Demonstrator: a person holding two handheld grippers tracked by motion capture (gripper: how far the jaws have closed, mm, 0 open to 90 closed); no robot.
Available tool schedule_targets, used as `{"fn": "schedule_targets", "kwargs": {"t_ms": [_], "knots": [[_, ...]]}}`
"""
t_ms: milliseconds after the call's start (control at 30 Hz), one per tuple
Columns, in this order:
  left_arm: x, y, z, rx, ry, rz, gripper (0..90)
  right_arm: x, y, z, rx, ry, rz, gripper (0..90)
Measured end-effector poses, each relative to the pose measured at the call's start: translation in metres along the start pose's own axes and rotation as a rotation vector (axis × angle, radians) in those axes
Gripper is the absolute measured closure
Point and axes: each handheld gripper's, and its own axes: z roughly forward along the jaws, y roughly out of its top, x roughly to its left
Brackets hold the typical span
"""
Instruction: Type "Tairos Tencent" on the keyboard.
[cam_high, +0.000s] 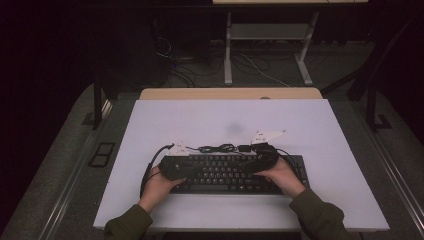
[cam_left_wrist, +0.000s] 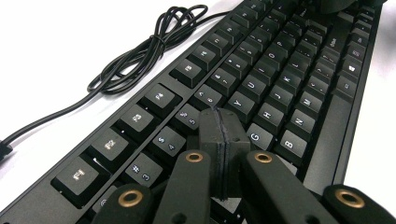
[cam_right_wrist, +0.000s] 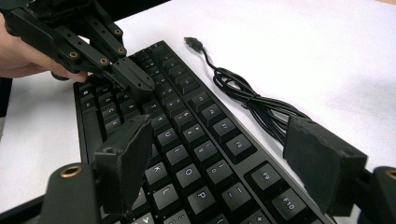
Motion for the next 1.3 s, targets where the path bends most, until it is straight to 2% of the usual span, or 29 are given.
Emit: {"fn": "schedule_targets", "kwargs": {"t_ms": [400, 700, 867, 1100, 1300], "knots": [[-0.004, 0.004, -0.010, -0.039, -0.009, 0.007, 89.1, 0.000, 0.000, 0.000, -0.001, 0.001, -0.001, 23.4], [-0.002, 0.002, -0.019, -0.066, -0.008, -0.015, 78.4, -0.001, 0.000, -0.001, -0.006, 0.000, 0.000, 23.4], [0.000, -0.001, -0.024, -0.073, -0.014, -0.022, 67.9, -0.001, 0.000, -0.001, -0.007, 0.001, 0.003, 23.4], [0.003, -0.006, -0.029, -0.087, -0.013, -0.032, 41.8, -0.001, 0.000, -0.002, -0.006, -0.002, 0.011, 23.4], [0.003, -0.007, -0.030, -0.083, 0.015, -0.006, 26.9, -0.001, 0.000, -0.002, -0.008, 0.000, 0.009, 23.4]]}}
